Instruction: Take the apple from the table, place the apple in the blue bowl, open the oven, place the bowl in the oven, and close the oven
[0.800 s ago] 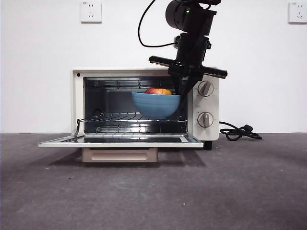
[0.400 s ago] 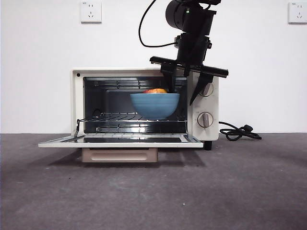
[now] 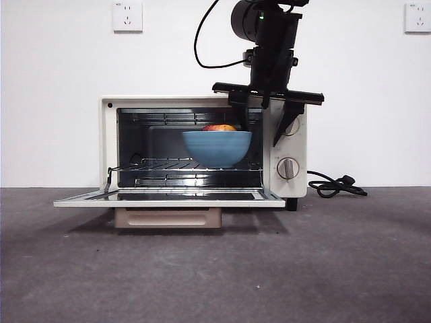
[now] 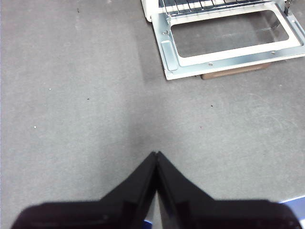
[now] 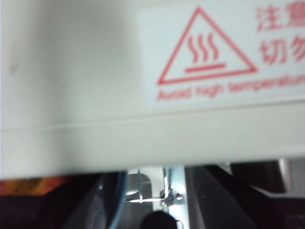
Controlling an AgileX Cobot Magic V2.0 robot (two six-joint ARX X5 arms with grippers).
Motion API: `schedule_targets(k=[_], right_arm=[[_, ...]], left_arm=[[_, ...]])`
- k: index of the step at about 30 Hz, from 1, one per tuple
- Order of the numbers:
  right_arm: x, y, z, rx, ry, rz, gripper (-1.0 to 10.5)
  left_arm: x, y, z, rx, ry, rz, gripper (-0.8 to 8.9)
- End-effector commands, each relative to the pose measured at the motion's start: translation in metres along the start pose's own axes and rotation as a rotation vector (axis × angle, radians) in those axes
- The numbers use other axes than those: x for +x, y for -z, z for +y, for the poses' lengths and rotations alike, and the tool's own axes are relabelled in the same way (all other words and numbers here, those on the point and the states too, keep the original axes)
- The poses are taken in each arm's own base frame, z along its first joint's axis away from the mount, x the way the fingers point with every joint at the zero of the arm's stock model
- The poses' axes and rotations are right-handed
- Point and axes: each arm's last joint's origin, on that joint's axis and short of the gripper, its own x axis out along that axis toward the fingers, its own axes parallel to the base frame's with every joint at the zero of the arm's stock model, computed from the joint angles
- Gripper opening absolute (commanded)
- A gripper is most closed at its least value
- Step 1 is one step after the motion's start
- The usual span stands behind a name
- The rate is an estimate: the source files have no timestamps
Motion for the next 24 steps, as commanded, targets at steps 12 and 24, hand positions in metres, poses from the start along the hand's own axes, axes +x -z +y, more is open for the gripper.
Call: schedule_targets(k=[12, 24], right_arm=[[-0.068, -0.009, 0.0, -0.135, -0.047, -0.16, 2.5], [-0.175, 0.007, -0.019, -0.379, -0.09, -0.279, 2.5]], left_arm=[[0.001, -0.002, -0.001, -0.012, 0.009, -0.034, -0.07], [0.024, -0.019, -0.014, 0.059, -0.005, 0.03, -0.08]])
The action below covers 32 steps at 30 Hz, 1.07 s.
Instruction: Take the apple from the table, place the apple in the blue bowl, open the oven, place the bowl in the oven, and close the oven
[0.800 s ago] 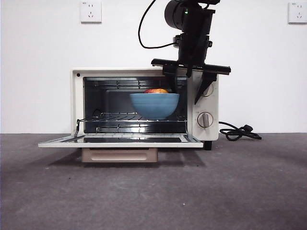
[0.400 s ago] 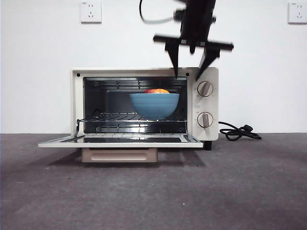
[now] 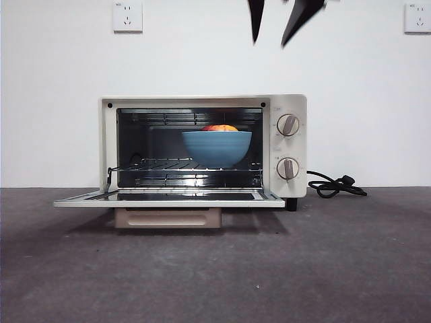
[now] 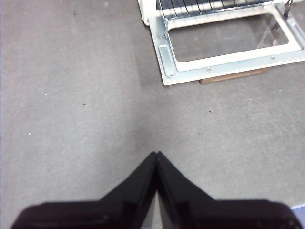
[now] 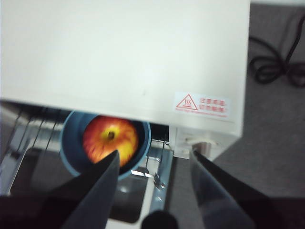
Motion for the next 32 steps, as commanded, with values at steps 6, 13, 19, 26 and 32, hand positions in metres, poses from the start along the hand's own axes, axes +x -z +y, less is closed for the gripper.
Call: schedule_targets(k=[6, 13, 19, 26, 32], right_arm=[[-0.069, 0.01, -0.018, -0.169, -0.003, -0.003, 1.4], [-0.123, 0.021, -0.034, -0.233, -0.009, -0.055, 1.1], [-0.152, 0.04, -0.046, -0.257, -0.012, -0.104, 0.5], [-0.156, 0.093, -0.061, -0.251, 0.006, -0.173, -0.2], [-0.138, 0.144, -0.074, -0.211, 0.027, -0.129, -0.2]], left_arm=[[0.026, -0.019, -0.016, 0.107, 0.077, 0.034, -0.09], [0.06, -0.043, -0.019, 0.075, 0.233, 0.054, -0.09], [0.097, -0.057, 0.007, -0.048, 0.354, 0.112, -0.09], [0.144, -0.059, 0.043, -0.239, 0.47, 0.185, -0.09], [0.186, -0.031, 0.051, -0.321, 0.499, 0.248, -0.09]])
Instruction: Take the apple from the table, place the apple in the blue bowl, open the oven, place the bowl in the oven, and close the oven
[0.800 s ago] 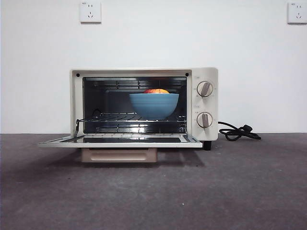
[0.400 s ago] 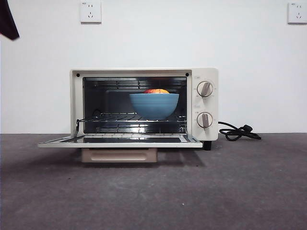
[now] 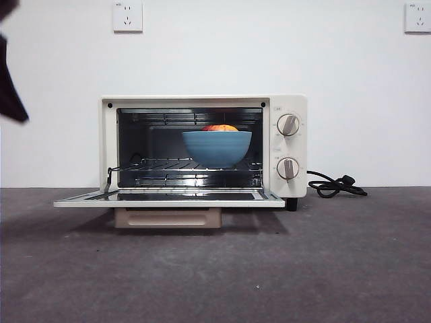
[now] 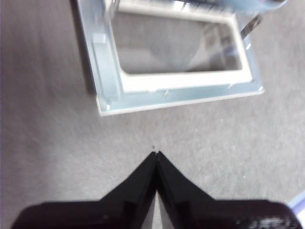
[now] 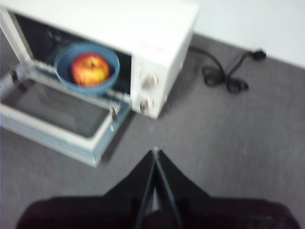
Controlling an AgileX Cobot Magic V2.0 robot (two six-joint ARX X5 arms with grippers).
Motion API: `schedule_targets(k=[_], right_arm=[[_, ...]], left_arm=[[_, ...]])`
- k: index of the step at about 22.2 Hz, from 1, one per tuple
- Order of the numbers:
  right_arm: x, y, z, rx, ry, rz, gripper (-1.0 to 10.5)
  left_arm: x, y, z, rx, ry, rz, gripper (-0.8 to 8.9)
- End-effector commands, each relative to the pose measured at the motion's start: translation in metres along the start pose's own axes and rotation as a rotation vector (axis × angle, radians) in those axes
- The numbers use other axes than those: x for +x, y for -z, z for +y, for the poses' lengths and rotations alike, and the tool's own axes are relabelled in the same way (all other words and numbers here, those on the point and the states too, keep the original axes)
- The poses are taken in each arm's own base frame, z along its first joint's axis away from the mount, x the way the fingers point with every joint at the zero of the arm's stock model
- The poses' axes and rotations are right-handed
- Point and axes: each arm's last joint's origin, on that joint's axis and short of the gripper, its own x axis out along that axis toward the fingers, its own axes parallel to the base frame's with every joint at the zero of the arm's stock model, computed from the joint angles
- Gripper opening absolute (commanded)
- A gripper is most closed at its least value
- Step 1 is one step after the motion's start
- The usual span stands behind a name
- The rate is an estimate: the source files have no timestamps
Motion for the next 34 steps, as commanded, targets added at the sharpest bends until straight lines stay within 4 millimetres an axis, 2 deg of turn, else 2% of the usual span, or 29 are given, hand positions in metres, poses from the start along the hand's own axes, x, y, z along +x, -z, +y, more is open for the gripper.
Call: schedule_targets(k=[1, 7, 13, 17, 21, 27, 34], right_arm=[[0.014, 0.023, 0.001, 0.02, 0.006, 0.045, -0.1], [0.031, 0.055, 0.013, 0.095, -0.224, 0.073, -0.1], [0.06, 0.077, 0.026, 0.19, -0.372, 0.083, -0.1], [0.062, 0.08, 0.027, 0.199, -0.376, 0.086, -0.1], [0.062, 0.08, 0.027, 0.199, -0.376, 0.087, -0.1], [0.062, 0.08, 0.027, 0.199, -0.376, 0.087, -0.1], [0.062, 0.08, 0.027, 0.199, -0.376, 0.088, -0.1]], left_arm=[[0.02, 0.011, 0.014, -0.047, 0.044, 0.03, -0.09], [0.056, 0.03, 0.037, -0.14, 0.047, 0.068, -0.09], [0.083, 0.027, 0.054, -0.214, 0.043, 0.088, -0.09], [0.098, 0.024, 0.064, -0.292, 0.054, 0.077, -0.09], [0.105, 0.021, 0.068, -0.365, 0.077, 0.054, -0.09], [0.106, 0.014, 0.068, -0.477, 0.08, -0.004, -0.09], [0.108, 0.014, 0.071, -0.508, 0.025, -0.018, -0.09]])
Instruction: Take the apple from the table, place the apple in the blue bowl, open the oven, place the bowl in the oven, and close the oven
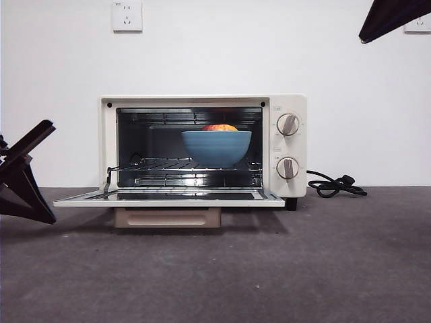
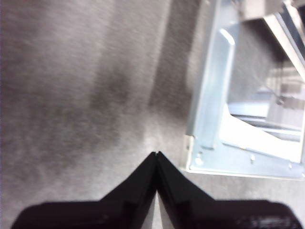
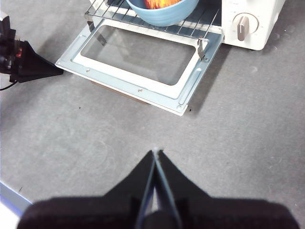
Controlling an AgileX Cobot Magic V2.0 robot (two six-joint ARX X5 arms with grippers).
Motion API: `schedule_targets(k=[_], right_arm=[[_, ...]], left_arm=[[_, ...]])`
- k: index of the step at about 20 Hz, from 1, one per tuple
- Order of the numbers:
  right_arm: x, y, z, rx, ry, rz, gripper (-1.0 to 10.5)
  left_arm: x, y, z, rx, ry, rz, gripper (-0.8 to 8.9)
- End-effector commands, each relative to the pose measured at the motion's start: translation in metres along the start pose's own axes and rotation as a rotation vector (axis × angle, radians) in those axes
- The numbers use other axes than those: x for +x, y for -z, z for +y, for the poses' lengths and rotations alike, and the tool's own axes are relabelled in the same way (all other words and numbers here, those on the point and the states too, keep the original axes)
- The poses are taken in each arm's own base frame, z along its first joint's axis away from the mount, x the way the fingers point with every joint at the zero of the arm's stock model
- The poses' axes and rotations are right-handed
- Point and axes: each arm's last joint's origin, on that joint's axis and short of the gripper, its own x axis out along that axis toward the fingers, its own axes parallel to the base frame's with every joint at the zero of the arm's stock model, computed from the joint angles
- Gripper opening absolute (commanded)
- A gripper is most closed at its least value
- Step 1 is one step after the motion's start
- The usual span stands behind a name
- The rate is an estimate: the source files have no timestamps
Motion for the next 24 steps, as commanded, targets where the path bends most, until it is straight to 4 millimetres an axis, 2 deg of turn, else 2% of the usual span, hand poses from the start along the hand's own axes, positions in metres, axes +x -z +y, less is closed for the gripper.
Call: schedule_targets(k=[1, 10, 16, 20, 24], right_arm=[[0.001, 0.001, 0.0, 0.009, -0.004, 0.001, -0.1], [0.001, 0.001, 0.0, 0.01, -0.022, 0.005, -0.1], [0.001, 0.001, 0.001, 0.013, -0.055, 0.01, -0.1], [0.001, 0.001, 0.001, 0.012, -0.055, 0.009, 0.0], [0.001, 0.001, 0.001, 0.012, -0.055, 0.008, 0.0]], left_arm=[[0.001, -0.001, 0.001, -0.013, 0.001, -0.012, -0.09], [0.002, -0.004, -0.005, 0.017, 0.126, 0.015, -0.09], [-0.002, -0.014, -0.017, -0.001, 0.246, -0.004, -0.08], [-0.01, -0.035, -0.042, 0.02, 0.305, -0.035, -0.08], [-0.026, -0.059, -0.079, 0.082, 0.34, -0.093, -0.08]])
